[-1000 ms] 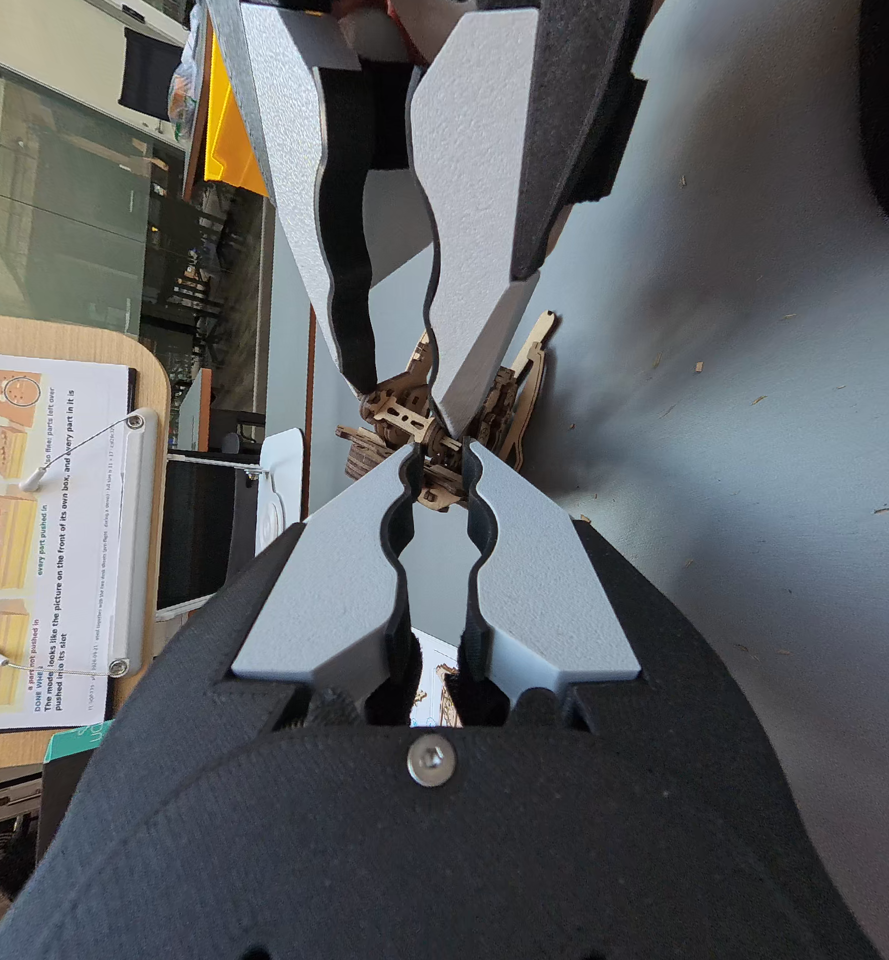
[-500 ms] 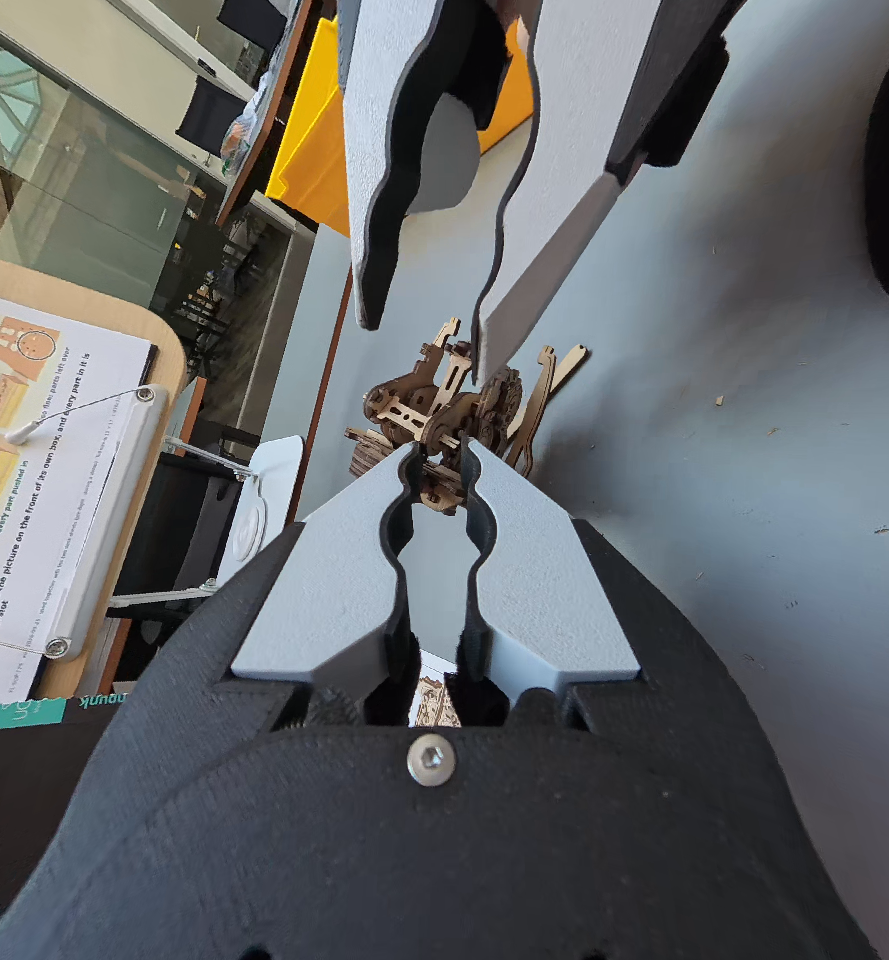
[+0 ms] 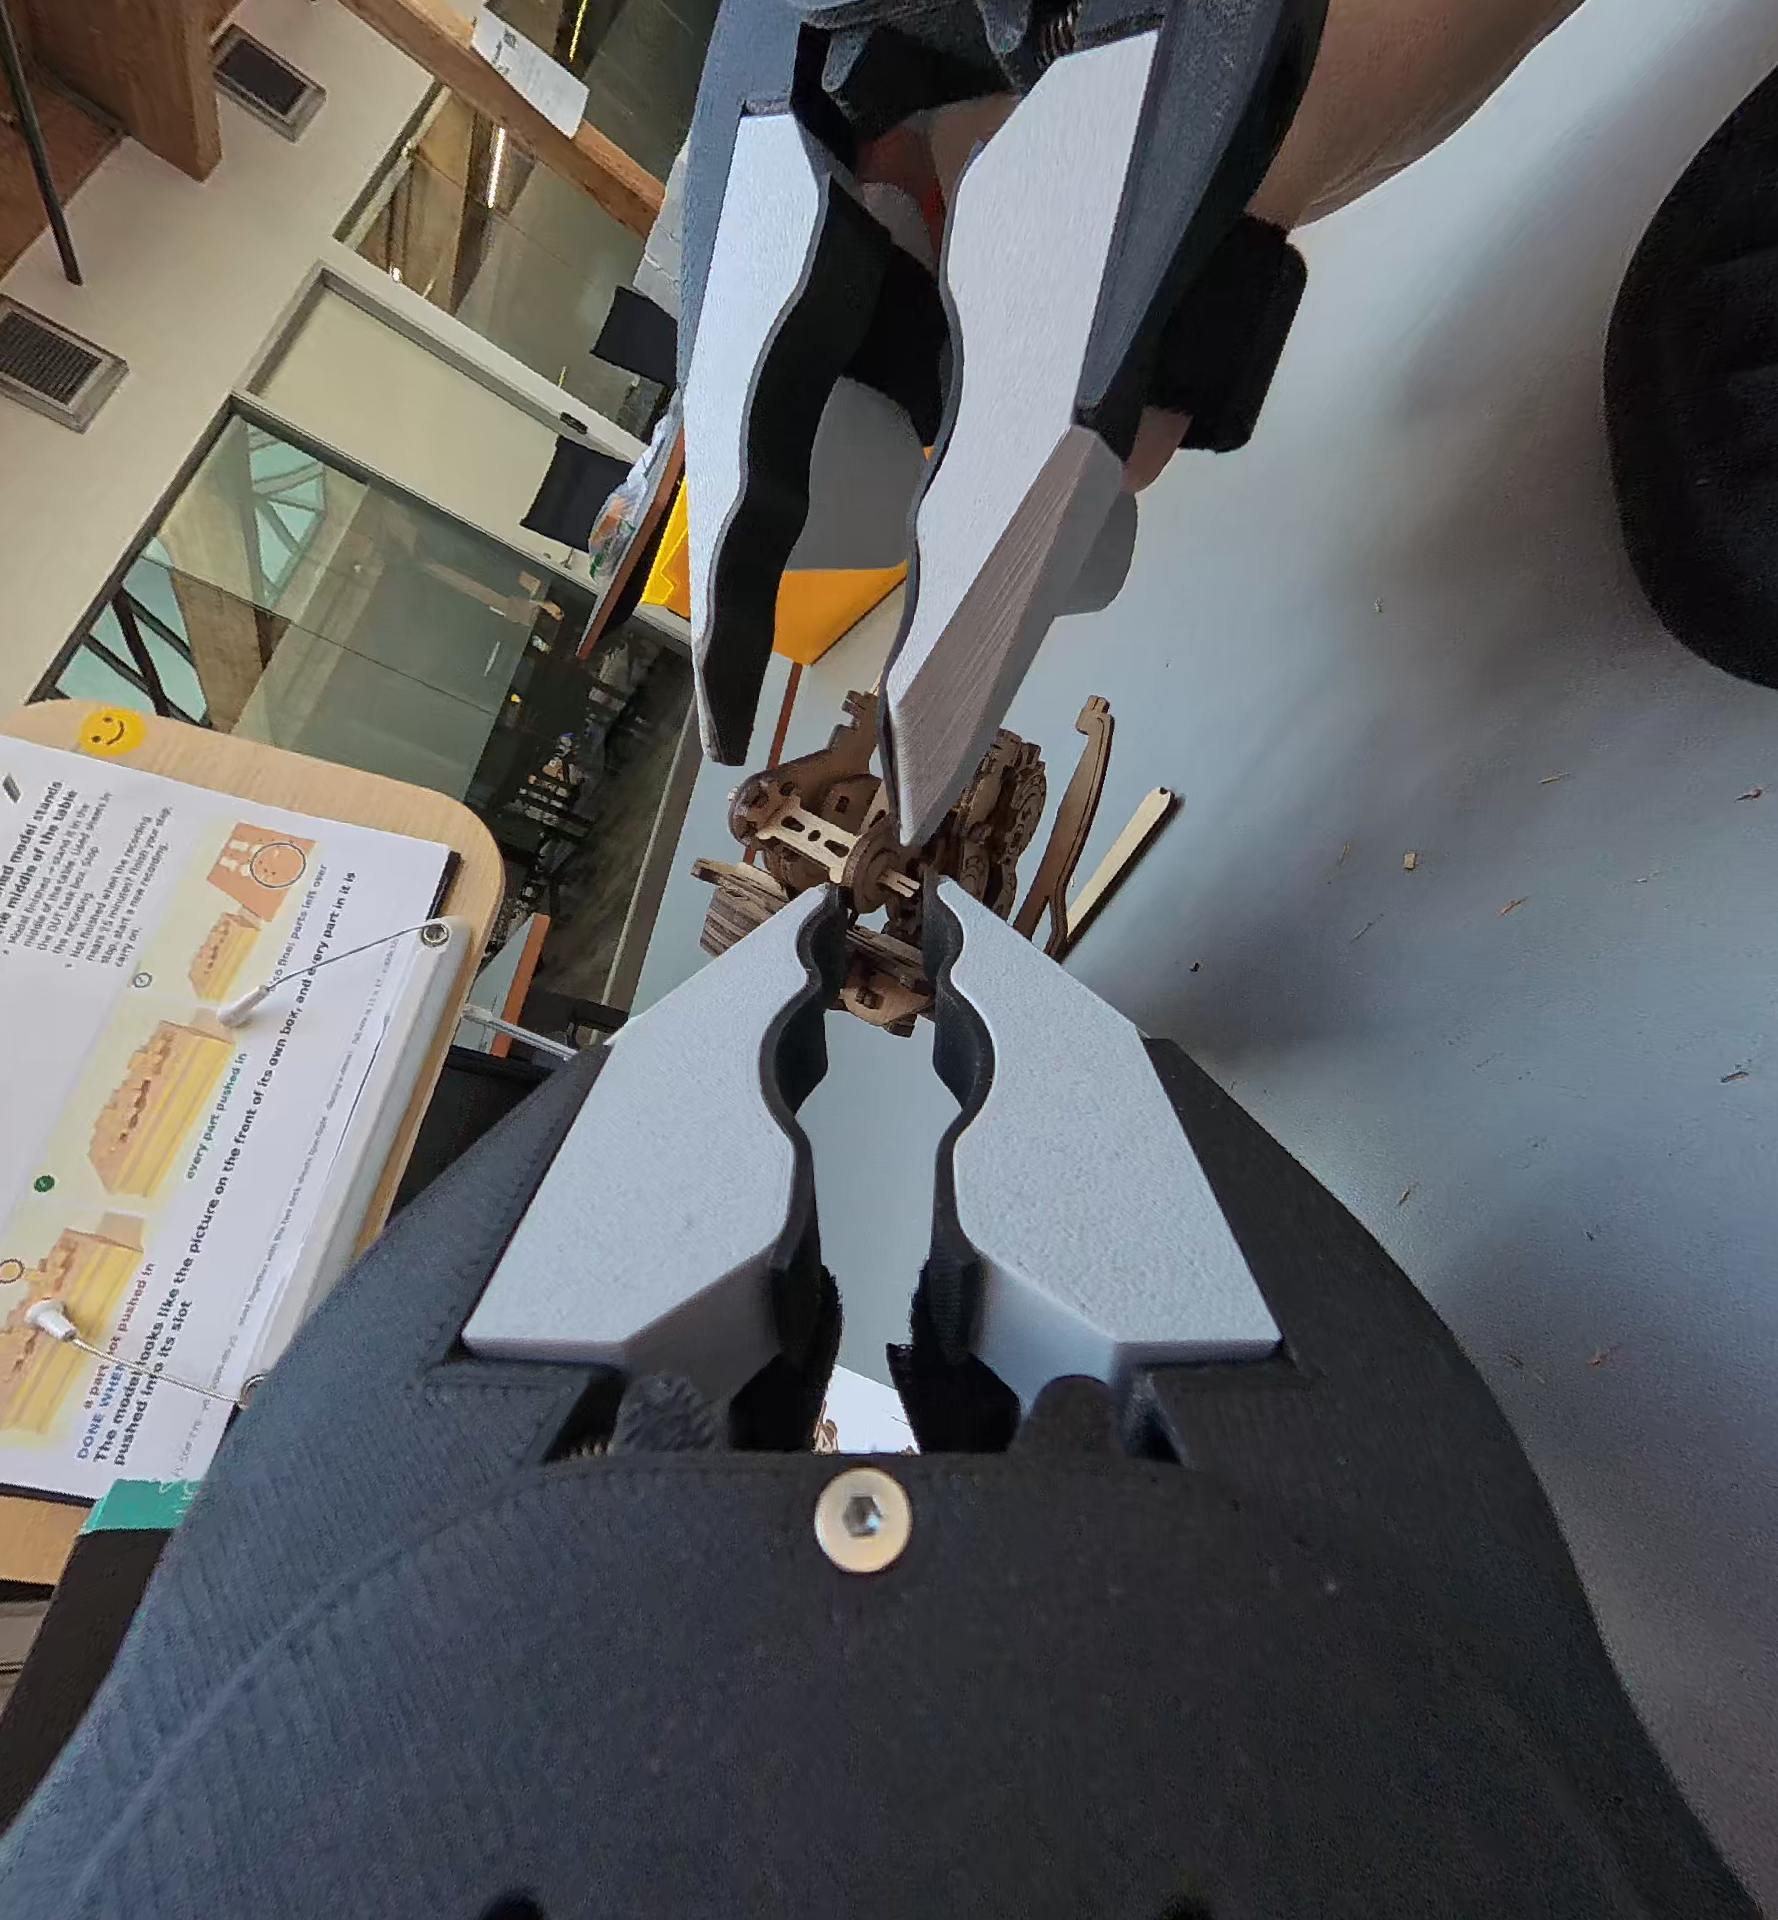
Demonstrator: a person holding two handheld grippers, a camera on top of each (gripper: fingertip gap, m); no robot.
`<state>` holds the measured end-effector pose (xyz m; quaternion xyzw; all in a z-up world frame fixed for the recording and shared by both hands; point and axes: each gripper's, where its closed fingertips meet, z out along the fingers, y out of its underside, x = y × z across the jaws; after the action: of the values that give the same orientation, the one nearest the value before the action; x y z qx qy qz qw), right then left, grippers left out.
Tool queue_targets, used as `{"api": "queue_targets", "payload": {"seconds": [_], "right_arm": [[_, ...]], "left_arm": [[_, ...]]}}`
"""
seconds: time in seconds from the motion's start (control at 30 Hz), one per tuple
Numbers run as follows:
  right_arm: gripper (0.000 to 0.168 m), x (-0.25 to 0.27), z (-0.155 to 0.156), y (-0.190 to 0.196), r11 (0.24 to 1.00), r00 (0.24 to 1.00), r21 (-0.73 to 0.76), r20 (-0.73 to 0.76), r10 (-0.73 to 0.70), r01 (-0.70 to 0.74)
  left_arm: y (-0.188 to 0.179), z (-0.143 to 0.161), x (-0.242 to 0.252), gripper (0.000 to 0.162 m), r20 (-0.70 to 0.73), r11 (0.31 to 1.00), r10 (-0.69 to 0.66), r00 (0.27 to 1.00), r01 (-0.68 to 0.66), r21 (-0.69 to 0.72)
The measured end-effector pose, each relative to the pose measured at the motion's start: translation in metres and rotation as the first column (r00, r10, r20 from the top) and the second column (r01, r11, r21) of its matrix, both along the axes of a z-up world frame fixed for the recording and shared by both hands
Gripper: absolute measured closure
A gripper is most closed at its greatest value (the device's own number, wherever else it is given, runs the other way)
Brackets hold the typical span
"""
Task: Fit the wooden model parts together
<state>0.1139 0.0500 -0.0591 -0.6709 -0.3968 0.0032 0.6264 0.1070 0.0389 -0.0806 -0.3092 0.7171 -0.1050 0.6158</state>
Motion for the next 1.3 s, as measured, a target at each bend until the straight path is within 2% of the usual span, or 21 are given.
{"api": "queue_targets", "payload": {"seconds": [0.03, 0.27, 0.47, 0.63, 0.97, 1.13, 1.3], "right_arm": [[0.123, -0.001, -0.001, 0.0, 1.0, 1.0, 0.002, 0.012, -0.003, 0.003], [0.123, -0.001, 0.0, 0.0, 1.0, 0.999, 0.014, 0.039, -0.017, 0.016], [0.123, -0.005, 0.006, -0.007, 0.997, 0.998, 0.054, 0.041, 0.053, -0.055], [0.125, -0.005, 0.008, -0.011, 0.992, 0.994, 0.081, 0.06, 0.096, -0.101], [0.145, 0.011, 0.007, -0.006, 0.997, 0.996, 0.019, -0.031, 0.08, -0.079], [0.144, 0.008, 0.013, -0.009, 0.994, 0.993, 0.029, -0.053, 0.103, -0.101], [0.127, 0.004, -0.004, -0.006, 0.992, 0.994, -0.06, -0.023, 0.109, -0.11]], "left_arm": [[-0.002, 0.0, 0.0, 0.15, 0.002, 1.0, -0.004, 1.0, 0.004, 0.013], [-0.003, 0.002, 0.0, 0.15, 0.01, 0.998, 0.008, 1.0, -0.008, 0.059], [-0.004, 0.004, -0.001, 0.15, 0.038, 0.983, 0.003, 0.999, -0.01, 0.186], [-0.004, 0.006, -0.002, 0.15, 0.044, 0.979, 0.002, 0.999, -0.01, 0.201], [-0.003, 0.009, -0.003, 0.15, 0.049, 0.993, -0.004, 0.999, -0.002, 0.119], [-0.001, 0.006, -0.001, 0.15, 0.027, 0.998, 0.011, 1.0, -0.012, 0.058], [0.0, -0.002, 0.001, 0.15, -0.018, 0.992, 0.023, 1.0, -0.025, -0.12]]}}
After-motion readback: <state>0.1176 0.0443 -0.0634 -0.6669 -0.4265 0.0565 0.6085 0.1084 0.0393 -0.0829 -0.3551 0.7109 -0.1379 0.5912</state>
